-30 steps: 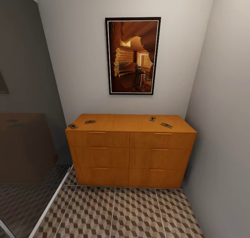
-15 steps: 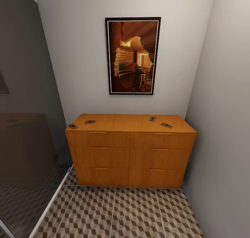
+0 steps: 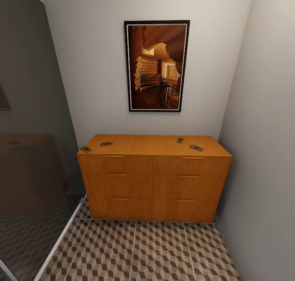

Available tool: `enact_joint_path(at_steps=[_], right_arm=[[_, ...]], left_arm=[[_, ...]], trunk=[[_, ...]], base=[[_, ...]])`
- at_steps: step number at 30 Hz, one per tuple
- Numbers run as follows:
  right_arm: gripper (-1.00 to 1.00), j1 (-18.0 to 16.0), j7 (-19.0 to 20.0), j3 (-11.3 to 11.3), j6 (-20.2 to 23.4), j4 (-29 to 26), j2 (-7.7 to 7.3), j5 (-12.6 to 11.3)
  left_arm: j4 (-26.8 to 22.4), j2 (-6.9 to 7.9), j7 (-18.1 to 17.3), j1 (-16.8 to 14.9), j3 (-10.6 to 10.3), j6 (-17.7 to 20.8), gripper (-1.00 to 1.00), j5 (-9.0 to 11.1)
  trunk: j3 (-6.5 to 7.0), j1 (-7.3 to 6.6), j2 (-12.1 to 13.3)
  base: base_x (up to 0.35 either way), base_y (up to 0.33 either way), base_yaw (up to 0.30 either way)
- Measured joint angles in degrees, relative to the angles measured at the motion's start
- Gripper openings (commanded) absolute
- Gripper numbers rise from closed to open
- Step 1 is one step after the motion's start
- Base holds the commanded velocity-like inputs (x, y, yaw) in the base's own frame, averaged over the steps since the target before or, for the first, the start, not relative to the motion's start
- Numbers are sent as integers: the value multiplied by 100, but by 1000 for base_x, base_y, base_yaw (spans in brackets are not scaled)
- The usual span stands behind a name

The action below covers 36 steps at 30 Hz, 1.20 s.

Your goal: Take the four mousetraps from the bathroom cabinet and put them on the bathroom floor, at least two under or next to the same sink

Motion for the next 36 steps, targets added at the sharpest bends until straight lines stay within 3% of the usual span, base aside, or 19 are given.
enact_joint_path(at_steps=[36], right_arm=[[100, 3, 6, 4, -3, 12, 17, 3]], left_arm=[[11, -56, 1, 0, -9, 4, 100, 5]], trunk=[[0, 0, 0]], base=[[0, 0, 0]])
